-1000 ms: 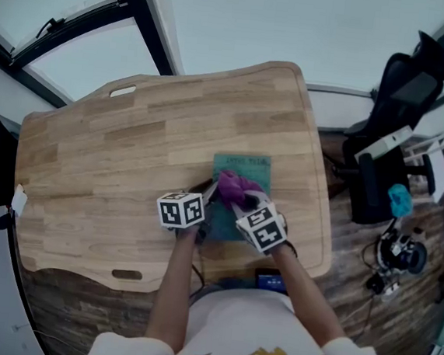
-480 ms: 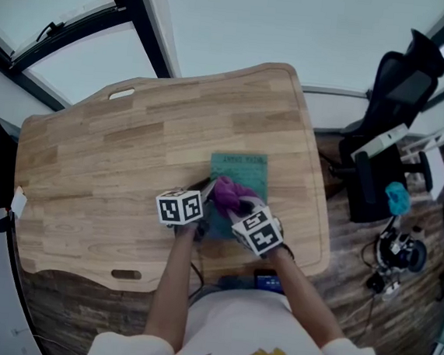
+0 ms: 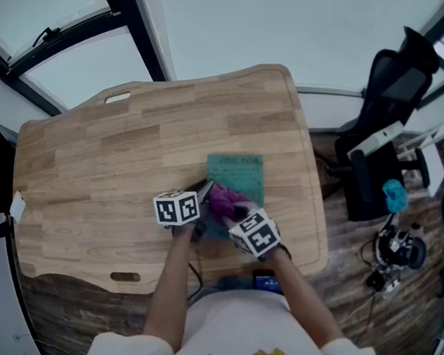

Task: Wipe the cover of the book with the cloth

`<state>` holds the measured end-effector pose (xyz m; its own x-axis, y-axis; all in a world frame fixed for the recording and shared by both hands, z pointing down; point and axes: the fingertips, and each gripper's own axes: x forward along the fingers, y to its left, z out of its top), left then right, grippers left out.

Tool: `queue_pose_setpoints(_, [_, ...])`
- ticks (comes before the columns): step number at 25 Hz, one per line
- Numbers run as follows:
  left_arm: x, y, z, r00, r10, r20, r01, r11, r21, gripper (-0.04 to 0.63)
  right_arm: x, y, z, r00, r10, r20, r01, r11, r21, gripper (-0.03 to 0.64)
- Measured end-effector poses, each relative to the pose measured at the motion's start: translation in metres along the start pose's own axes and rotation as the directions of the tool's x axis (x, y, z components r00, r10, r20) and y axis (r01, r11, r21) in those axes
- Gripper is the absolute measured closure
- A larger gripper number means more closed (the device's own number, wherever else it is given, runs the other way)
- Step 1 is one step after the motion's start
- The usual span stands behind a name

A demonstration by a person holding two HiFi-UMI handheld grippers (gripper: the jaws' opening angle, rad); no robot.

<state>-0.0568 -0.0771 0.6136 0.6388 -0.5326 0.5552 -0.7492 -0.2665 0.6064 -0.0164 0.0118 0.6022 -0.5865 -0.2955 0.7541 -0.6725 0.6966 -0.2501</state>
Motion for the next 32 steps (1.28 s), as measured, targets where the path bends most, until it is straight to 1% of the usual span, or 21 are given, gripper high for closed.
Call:
queue_pose_setpoints(3, [0.000,0.000,0.000,1.000,-0.001,0.001,0.001,1.000,0.001,0.508,0.000,0.005,-0.001,0.999,0.039,-0.012,-0.039,0.999,0.010,0.552])
queue_pose_setpoints(8, [0.000,0.001,-0.001,1.000,0.000,0.000,0.000,1.000,-0.001,0.508,0.001,0.018,-0.006,0.991,0.127,-0.044,-0.126,0.991,0.041,0.552])
queue_pose_setpoints(12, [0.002,0.005,-0.006,1.000,0.002,-0.005,-0.002,1.000,-0.012,0.508,0.000,0.024,-0.009,0.985,0.159,-0.062,-0.156,0.986,0.051,0.552])
queue_pose_setpoints(16, [0.001,0.003,-0.003,1.000,0.001,-0.002,-0.001,1.000,-0.006,0.508,0.001,0.032,-0.013,0.971,0.221,-0.086,-0.213,0.973,0.088,0.552])
queue_pose_setpoints(27, [-0.001,0.000,0.000,1.000,-0.004,0.001,0.004,1.000,0.001,0.508,0.001,0.040,-0.017,0.950,0.292,-0.110,-0.275,0.950,0.151,0.552])
queue_pose_setpoints(32, [-0.001,0.001,-0.001,1.000,-0.003,-0.003,0.003,1.000,-0.003,0.508,0.001,0.041,-0.017,0.953,0.284,-0.105,-0.268,0.953,0.143,0.552])
